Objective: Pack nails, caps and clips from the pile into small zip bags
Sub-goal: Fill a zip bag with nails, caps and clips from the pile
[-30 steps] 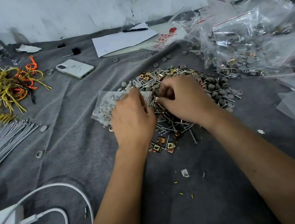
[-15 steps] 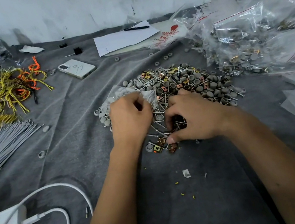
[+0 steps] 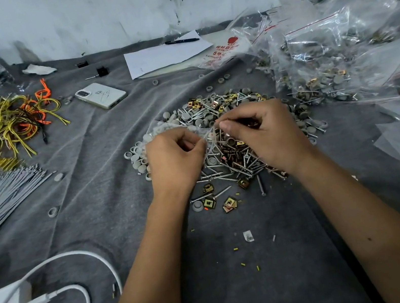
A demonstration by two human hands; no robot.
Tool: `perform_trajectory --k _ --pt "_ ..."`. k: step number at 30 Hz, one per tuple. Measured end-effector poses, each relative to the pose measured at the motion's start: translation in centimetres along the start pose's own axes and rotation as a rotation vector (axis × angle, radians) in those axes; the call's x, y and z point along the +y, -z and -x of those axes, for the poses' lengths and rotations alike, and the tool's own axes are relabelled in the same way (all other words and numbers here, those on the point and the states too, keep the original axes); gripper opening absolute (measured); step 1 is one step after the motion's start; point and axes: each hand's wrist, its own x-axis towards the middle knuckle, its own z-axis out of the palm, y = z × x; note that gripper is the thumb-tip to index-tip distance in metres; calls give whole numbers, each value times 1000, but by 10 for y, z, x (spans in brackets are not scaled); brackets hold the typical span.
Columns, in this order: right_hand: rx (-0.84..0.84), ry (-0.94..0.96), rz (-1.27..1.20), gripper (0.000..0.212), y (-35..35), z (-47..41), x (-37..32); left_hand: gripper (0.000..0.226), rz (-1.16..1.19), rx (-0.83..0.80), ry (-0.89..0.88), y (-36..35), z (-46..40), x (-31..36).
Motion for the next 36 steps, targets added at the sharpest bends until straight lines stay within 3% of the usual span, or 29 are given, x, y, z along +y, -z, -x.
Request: perform_trajectory --k 2,6,12,18,23,28,32,36 --pt "13 -31 -31 15 -1 1 0 17 5 -13 -17 -1 1 2" --pt "-26 20 199 19 -6 4 0 16 52 -10 -19 -2 4 7" --pt "9 11 195 15 -6 4 3 16 128 27 -73 -2 6 14" --pt "122 247 321 13 -13 4 -1 11 161 44 -211 -2 11 22" --pt "-67 241 383 17 -20 6 1 13 178 179 -187 3 6 17" --pt "-58 231 293 17 -8 3 -1 15 172 240 -25 7 1 9" --pt "-440 126 507 21 -7 5 2 14 189 203 18 7 -1 6" --pt "-512 141 578 19 -10 4 3 15 242 83 64 0 -2 1"
